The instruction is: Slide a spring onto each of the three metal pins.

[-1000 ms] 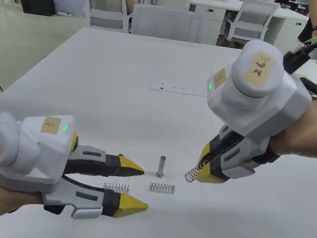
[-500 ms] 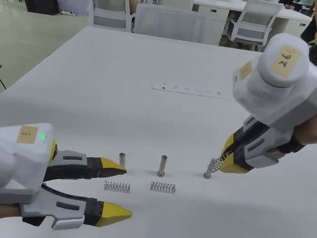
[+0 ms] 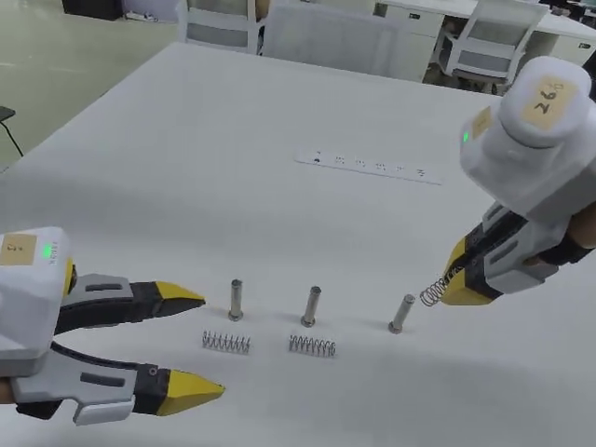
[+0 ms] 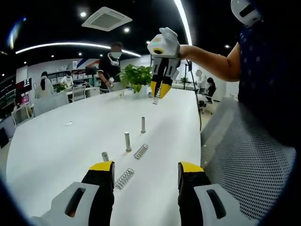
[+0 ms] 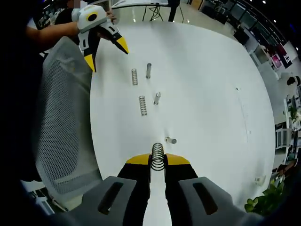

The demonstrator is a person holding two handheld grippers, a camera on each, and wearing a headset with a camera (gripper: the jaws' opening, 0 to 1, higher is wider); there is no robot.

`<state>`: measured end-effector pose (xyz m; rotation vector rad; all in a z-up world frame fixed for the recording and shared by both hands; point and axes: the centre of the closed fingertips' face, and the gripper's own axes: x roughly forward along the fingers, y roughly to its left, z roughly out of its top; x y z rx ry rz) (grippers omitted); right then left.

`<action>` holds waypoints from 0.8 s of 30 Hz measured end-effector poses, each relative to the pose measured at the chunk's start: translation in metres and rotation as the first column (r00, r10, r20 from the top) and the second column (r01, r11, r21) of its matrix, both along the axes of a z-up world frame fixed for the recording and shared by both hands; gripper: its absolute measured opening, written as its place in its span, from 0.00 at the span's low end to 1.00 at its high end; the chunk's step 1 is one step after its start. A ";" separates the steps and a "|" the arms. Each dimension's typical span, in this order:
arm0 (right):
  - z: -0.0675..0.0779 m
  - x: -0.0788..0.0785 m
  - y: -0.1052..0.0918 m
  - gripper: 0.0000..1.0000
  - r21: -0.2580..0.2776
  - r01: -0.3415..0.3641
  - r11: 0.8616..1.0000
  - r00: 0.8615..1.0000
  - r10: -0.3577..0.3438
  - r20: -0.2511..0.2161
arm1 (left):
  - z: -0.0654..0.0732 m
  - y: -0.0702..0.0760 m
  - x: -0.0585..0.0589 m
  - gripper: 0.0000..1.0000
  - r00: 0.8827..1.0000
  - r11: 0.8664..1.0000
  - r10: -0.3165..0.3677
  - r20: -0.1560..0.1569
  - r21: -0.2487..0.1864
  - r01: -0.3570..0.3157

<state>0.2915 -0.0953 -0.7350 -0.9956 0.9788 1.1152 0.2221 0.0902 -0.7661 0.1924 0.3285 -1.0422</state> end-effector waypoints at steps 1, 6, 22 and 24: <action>-0.001 0.003 0.000 0.08 0.001 0.002 1.000 1.000 -0.002 -0.006 | 0.000 0.001 0.000 0.50 1.000 1.000 0.006 0.002 -0.002 -0.006; -0.007 0.011 -0.002 0.08 -0.038 -0.008 0.999 1.000 0.008 -0.018 | 0.001 0.003 0.001 0.52 1.000 1.000 0.025 0.005 -0.008 -0.025; -0.032 0.034 0.000 0.08 -0.119 -0.031 0.992 0.996 0.020 -0.089 | -0.002 0.003 -0.001 0.53 0.999 0.999 0.033 0.002 -0.006 -0.033; -0.035 0.036 0.000 0.08 -0.131 -0.034 0.991 0.996 0.023 -0.089 | -0.002 0.004 -0.002 0.53 0.999 0.999 0.034 0.001 -0.005 -0.034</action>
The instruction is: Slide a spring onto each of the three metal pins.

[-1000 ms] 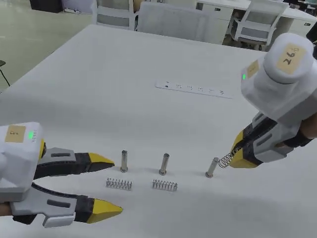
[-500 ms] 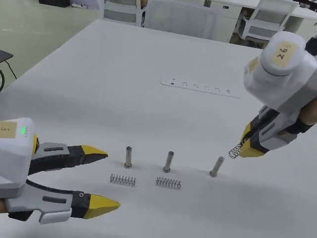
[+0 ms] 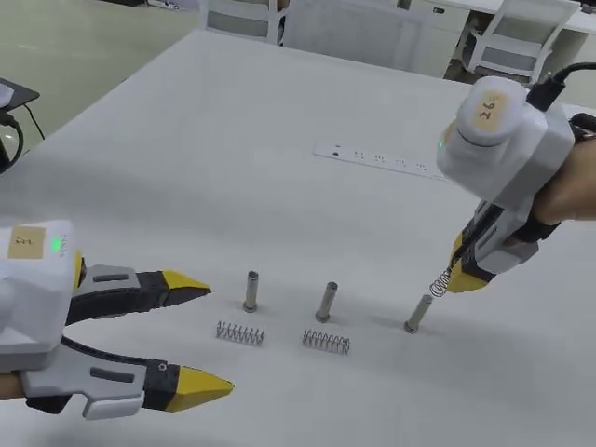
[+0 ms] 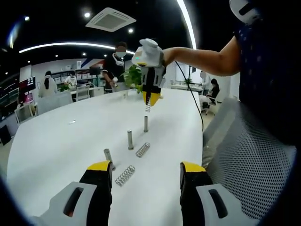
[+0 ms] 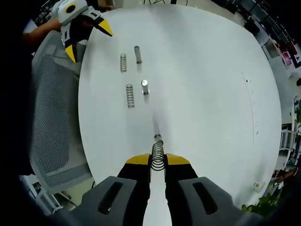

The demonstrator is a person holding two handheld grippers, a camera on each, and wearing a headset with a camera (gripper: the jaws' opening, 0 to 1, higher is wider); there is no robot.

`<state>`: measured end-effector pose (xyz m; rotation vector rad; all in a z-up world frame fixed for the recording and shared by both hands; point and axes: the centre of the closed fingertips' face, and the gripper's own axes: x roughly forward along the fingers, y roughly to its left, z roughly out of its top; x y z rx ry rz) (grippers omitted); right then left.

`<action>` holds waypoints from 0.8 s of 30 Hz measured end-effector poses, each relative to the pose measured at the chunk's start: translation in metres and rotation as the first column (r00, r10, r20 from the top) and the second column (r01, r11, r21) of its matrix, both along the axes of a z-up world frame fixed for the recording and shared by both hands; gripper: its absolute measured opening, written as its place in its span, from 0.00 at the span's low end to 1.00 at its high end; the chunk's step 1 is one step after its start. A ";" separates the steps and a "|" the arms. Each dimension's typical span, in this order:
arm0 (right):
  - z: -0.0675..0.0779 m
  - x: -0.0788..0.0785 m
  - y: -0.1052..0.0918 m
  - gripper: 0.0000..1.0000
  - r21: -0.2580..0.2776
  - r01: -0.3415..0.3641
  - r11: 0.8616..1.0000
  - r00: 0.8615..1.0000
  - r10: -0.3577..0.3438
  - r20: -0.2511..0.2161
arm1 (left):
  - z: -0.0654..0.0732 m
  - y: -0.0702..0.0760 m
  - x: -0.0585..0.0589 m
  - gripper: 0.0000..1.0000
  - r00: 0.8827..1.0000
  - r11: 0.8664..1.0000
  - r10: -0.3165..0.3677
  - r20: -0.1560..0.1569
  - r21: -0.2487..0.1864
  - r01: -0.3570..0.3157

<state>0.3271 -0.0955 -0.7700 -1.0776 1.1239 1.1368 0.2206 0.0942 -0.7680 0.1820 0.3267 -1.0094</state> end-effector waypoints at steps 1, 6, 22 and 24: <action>-0.001 0.000 0.000 0.08 -0.002 -0.001 1.000 1.000 0.001 -0.004 | 0.000 0.000 0.000 0.53 1.000 1.000 0.001 -0.001 0.000 -0.001; -0.007 0.001 -0.002 0.08 -0.019 0.001 1.000 1.000 -0.001 -0.016 | -0.001 0.001 -0.001 0.53 1.000 1.000 0.002 -0.004 0.001 -0.002; -0.017 0.004 -0.002 0.08 -0.042 -0.006 0.999 0.999 0.004 -0.039 | -0.002 0.002 -0.001 0.52 1.000 1.000 0.006 -0.012 0.001 -0.006; -0.019 0.003 0.000 0.08 -0.038 -0.006 0.999 0.999 0.005 -0.045 | -0.003 0.002 -0.002 0.52 1.000 1.000 0.007 -0.013 0.002 -0.007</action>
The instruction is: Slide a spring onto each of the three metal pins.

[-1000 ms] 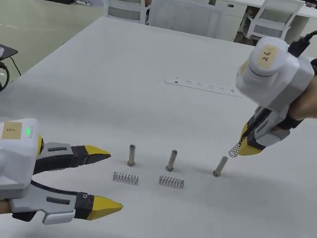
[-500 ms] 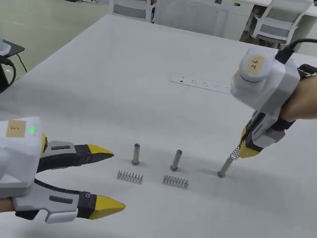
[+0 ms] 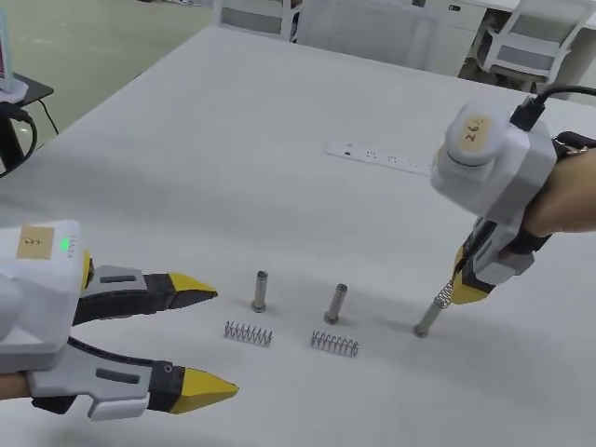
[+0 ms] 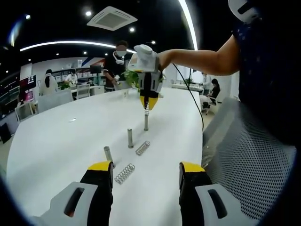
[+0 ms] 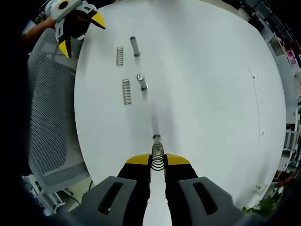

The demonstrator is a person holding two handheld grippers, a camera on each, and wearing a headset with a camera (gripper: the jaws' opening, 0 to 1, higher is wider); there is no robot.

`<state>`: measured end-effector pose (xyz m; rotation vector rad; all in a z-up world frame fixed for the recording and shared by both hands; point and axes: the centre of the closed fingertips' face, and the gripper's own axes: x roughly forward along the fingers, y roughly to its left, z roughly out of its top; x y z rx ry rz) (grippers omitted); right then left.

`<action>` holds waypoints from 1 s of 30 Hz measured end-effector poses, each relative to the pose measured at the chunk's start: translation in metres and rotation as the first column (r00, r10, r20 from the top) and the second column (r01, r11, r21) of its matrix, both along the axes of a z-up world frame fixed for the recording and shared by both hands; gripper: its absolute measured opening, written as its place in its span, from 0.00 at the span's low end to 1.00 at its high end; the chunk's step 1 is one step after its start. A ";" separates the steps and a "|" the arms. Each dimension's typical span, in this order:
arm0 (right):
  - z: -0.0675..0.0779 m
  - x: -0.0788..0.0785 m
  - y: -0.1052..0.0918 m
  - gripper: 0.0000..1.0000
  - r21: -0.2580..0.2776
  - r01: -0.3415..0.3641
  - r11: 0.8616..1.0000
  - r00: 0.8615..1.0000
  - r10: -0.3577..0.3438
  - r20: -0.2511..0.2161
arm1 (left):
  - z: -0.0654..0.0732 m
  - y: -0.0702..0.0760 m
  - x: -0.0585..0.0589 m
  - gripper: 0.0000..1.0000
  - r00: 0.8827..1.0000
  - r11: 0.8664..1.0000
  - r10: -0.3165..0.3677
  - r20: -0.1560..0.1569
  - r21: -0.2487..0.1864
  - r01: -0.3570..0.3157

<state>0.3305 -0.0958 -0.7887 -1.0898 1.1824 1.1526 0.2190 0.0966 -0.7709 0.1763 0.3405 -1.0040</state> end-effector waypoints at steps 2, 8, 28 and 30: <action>-0.003 0.000 0.000 0.08 -0.004 0.000 1.000 1.000 0.000 -0.004 | 0.000 0.001 0.000 0.51 1.000 1.000 0.001 -0.002 0.001 -0.001; -0.012 -0.001 0.001 0.08 -0.015 -0.007 1.000 1.000 0.007 -0.013 | 0.000 0.001 0.000 0.51 1.000 1.000 0.003 0.000 0.001 -0.003; -0.045 -0.005 0.002 0.09 -0.048 -0.036 0.998 0.999 0.035 -0.028 | 0.002 -0.001 0.002 0.51 1.000 1.000 -0.003 0.000 0.000 0.003; -0.048 -0.004 0.002 0.09 -0.052 -0.041 0.998 0.999 0.040 -0.028 | 0.002 -0.001 0.002 0.51 1.000 1.000 -0.002 -0.001 0.002 0.002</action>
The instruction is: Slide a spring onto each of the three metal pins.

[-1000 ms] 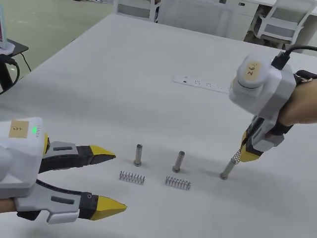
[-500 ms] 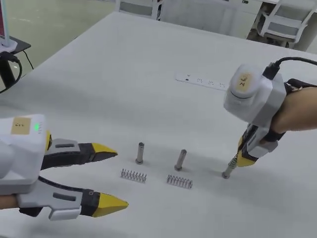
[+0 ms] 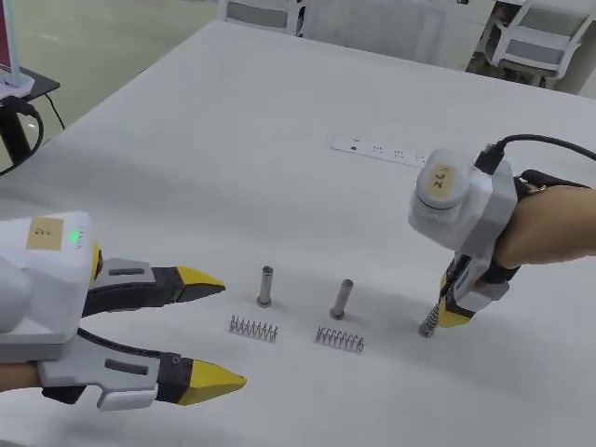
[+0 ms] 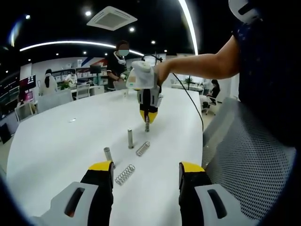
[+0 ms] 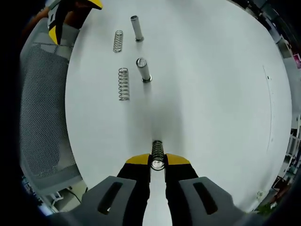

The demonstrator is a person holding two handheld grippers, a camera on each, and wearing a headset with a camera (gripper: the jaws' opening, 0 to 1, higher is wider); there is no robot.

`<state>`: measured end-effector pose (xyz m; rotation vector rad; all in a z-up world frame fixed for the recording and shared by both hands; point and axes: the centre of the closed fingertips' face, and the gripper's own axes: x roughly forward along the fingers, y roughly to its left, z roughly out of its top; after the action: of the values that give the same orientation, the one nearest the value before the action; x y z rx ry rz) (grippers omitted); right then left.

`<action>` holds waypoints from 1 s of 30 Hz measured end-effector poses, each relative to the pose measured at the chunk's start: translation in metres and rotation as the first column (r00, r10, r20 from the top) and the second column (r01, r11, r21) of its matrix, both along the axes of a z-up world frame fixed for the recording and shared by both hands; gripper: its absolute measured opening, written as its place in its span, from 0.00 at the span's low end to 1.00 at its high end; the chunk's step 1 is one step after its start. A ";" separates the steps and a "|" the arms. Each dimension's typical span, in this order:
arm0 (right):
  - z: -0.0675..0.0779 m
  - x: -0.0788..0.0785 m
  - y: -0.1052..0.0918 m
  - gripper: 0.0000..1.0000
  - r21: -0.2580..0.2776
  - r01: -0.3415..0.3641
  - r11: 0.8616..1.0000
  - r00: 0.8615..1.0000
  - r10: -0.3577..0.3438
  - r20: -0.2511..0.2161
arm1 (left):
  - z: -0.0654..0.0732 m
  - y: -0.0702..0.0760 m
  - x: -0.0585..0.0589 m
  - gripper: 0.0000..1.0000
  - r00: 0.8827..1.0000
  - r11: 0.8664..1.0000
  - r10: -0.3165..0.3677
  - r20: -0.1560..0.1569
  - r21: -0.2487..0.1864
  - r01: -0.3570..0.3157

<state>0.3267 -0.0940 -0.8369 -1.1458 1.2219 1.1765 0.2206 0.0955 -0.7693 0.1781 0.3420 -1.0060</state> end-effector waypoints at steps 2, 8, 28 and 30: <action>-0.001 0.001 0.000 0.09 -0.003 -0.006 1.000 1.000 0.006 0.001 | 0.000 0.000 0.000 0.51 1.000 1.000 0.000 0.001 0.000 0.000; -0.005 0.003 0.000 0.09 0.000 -0.026 1.000 1.000 0.026 0.012 | 0.000 0.000 0.000 0.51 1.000 1.000 0.003 0.000 -0.004 -0.003; -0.002 0.006 0.005 0.29 0.089 -0.010 0.996 0.999 0.006 0.053 | 0.001 -0.002 0.002 0.51 1.000 1.000 -0.001 -0.003 -0.009 0.001; -0.001 0.007 0.005 0.31 0.111 0.000 0.994 0.998 -0.006 0.061 | 0.001 -0.002 0.002 0.51 1.000 1.000 -0.001 -0.004 -0.011 0.001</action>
<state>0.3334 -0.0892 -0.8379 -1.0890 1.0983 1.1837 0.2229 0.0935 -0.7685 0.1665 0.3403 -1.0089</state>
